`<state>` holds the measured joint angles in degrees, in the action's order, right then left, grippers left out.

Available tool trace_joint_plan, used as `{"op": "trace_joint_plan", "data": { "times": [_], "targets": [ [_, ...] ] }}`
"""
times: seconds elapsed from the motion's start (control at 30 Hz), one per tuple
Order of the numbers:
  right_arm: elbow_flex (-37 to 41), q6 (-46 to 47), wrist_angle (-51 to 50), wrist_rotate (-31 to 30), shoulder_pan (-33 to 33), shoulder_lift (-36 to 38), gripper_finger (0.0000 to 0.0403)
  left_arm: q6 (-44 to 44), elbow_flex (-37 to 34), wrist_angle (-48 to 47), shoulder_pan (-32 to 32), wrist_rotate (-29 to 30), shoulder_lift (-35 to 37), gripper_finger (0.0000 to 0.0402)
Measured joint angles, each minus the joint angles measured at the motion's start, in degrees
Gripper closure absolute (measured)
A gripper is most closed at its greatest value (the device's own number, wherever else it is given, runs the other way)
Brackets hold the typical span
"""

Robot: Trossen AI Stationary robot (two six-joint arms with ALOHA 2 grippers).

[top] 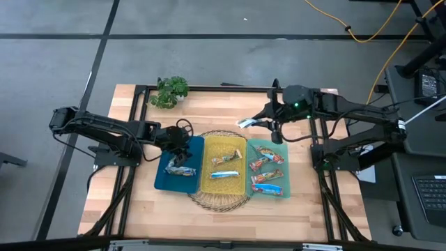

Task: Pick and place Granola Bars by type
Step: Put the yellow granola bar into the yellow bin

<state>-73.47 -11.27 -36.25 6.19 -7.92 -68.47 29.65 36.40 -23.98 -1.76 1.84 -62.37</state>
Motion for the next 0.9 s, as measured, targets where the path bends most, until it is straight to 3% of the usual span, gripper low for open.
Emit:
{"op": "trace_joint_plan", "data": {
  "times": [0.27, 0.67, 0.9],
  "targets": [
    [-0.5, 3.9, 1.6, -0.1, 3.4, -5.4, 0.0312, -0.5, 0.0, 0.0, 0.0, 0.0, 0.0, 0.0192],
    [-21.2, 3.7, -12.8, -0.1, 5.2, -22.6, 0.0312, -5.4, 0.0, -0.1, 0.0, 0.0, 0.0, 0.0192],
    [-22.5, 3.7, -13.4, -0.1, 5.3, -31.4, 0.0312, -6.0, 0.0, -0.2, 0.0, -0.1, 0.0, 0.0192]
  ]
}}
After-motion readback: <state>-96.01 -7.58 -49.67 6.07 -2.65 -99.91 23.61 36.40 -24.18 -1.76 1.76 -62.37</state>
